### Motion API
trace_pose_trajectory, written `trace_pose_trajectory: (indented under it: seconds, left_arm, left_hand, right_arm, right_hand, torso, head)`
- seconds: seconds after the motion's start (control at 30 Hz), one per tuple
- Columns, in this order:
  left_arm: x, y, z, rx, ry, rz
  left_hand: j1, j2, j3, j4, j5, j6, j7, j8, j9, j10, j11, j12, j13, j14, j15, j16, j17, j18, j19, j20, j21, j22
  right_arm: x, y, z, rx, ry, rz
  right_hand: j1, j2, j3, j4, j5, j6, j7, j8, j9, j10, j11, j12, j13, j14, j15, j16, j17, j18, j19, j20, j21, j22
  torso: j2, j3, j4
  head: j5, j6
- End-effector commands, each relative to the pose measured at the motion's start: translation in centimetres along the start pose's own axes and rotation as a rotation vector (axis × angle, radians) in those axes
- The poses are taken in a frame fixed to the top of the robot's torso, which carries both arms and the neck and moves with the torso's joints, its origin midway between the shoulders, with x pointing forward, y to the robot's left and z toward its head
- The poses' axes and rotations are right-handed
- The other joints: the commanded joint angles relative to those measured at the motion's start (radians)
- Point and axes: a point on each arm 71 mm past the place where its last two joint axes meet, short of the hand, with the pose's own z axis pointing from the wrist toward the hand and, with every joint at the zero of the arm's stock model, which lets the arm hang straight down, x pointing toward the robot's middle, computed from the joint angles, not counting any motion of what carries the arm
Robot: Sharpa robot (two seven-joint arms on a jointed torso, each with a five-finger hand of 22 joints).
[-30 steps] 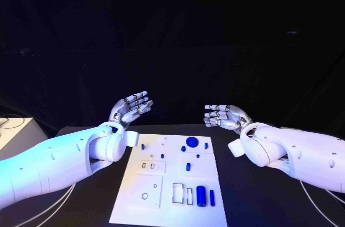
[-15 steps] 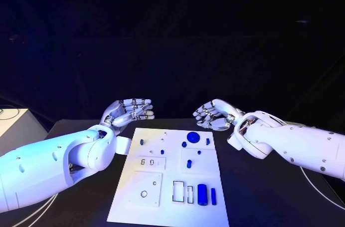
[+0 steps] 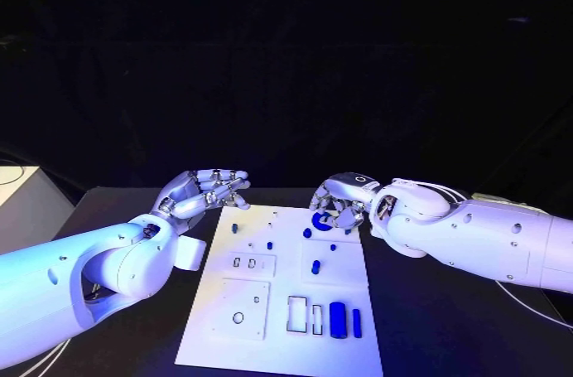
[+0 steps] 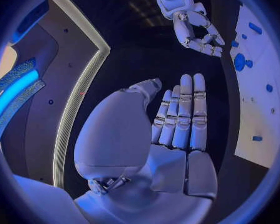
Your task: Assemble the parts on the task board
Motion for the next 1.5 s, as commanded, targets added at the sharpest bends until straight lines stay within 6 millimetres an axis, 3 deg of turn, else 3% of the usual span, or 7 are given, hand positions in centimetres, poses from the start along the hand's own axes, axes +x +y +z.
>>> trace_pose_trajectory:
  seconds: [0.03, 0.13, 0.17, 0.47, 1.0, 1.5]
  left_arm:
    - [0.8, -0.2, -0.2, -0.010, 0.061, -0.035]
    - [1.1, -0.3, -0.5, -0.012, 0.083, -0.047]
    - [1.2, -0.4, -0.6, -0.012, 0.092, -0.051]
    - [1.4, -0.7, -0.9, -0.010, 0.118, -0.062]
    - [1.3, -1.0, -0.8, -0.011, 0.122, -0.059]
    - [1.0, -1.1, -0.8, -0.020, 0.117, -0.055]
  left_hand:
    - [-0.013, -0.001, 0.011, -0.002, -0.002, 0.002, -0.001, -0.008, 0.002, 0.004, 0.000, -0.007, 0.001, -0.016, -0.007, 0.097, 0.057, -0.002, -0.016, -0.008, 0.079, 0.054]
    - [-0.022, -0.001, 0.036, -0.003, -0.001, 0.002, -0.002, -0.010, 0.007, 0.006, -0.002, -0.008, 0.002, -0.038, -0.009, 0.195, 0.103, 0.003, -0.024, -0.010, 0.199, 0.131]
    - [-0.022, -0.005, 0.041, -0.004, -0.001, 0.000, -0.003, -0.011, 0.008, 0.005, -0.001, -0.008, 0.002, -0.042, -0.011, 0.207, 0.107, 0.003, -0.024, -0.010, 0.222, 0.146]
    - [-0.028, -0.009, 0.057, -0.004, -0.002, -0.004, -0.003, -0.013, 0.012, 0.001, 0.000, -0.010, 0.002, -0.059, -0.010, 0.236, 0.114, 0.005, -0.034, -0.008, 0.281, 0.182]
    - [-0.030, -0.013, 0.064, -0.006, -0.002, -0.015, 0.004, -0.018, 0.012, -0.013, 0.006, -0.012, 0.000, -0.074, -0.006, 0.237, 0.109, 0.005, -0.044, -0.005, 0.304, 0.196]
    - [-0.030, -0.015, 0.066, -0.007, -0.002, -0.023, 0.009, -0.022, 0.011, -0.021, 0.010, -0.013, 0.000, -0.078, -0.003, 0.237, 0.106, 0.005, -0.051, -0.003, 0.312, 0.201]
  right_arm:
    - [0.6, -0.1, 0.2, 0.024, 0.071, -0.163]
    - [0.8, 0.0, 0.3, 0.031, 0.076, -0.183]
    - [0.8, 0.0, 0.4, 0.035, 0.077, -0.190]
    - [1.1, 0.1, 0.8, 0.048, 0.075, -0.200]
    - [2.2, 0.5, 1.2, 0.048, 0.104, -0.176]
    - [2.4, 1.0, 1.2, 0.040, 0.096, -0.163]
  right_hand:
    - [-0.002, -0.017, 0.001, 0.008, -0.004, -0.004, 0.002, -0.007, 0.004, -0.036, 0.006, -0.002, -0.002, 0.003, 0.003, 0.065, 0.058, -0.015, 0.021, 0.003, 0.046, 0.062]
    - [-0.004, -0.023, -0.001, 0.014, -0.004, -0.008, 0.002, -0.008, 0.009, -0.047, 0.007, 0.000, 0.000, 0.011, 0.005, 0.142, 0.131, -0.025, 0.046, 0.005, 0.094, 0.128]
    - [-0.006, -0.026, -0.003, 0.020, -0.002, -0.011, 0.002, -0.008, 0.013, -0.050, 0.008, 0.002, 0.002, 0.021, 0.005, 0.219, 0.205, -0.037, 0.076, 0.007, 0.150, 0.205]
    - [-0.009, -0.032, -0.012, 0.035, 0.011, -0.023, 0.002, -0.010, 0.027, -0.064, 0.009, 0.002, 0.005, 0.029, 0.007, 0.372, 0.350, -0.065, 0.134, 0.013, 0.267, 0.370]
    - [-0.005, -0.022, -0.003, 0.042, 0.013, -0.021, 0.002, -0.006, 0.036, -0.056, 0.008, 0.004, 0.007, 0.027, 0.005, 0.410, 0.378, -0.071, 0.148, 0.018, 0.297, 0.412]
    - [-0.010, -0.012, 0.005, 0.052, 0.015, -0.007, 0.005, 0.004, 0.046, -0.039, 0.006, 0.008, 0.010, 0.021, 0.003, 0.423, 0.381, -0.073, 0.151, 0.020, 0.306, 0.426]
  torso:
    - [0.019, -0.0047, 0.0114]
    - [0.025, -0.0061, 0.0147]
    - [0.028, -0.0074, 0.0173]
    - [0.045, -0.0127, 0.0263]
    - [0.068, -0.0203, 0.0360]
    - [0.086, -0.0213, 0.0376]
  head:
    - [0.000, -0.002]
    - [-0.003, -0.001]
    - [-0.005, -0.002]
    - [-0.015, -0.001]
    - [-0.025, -0.007]
    - [-0.027, 0.000]
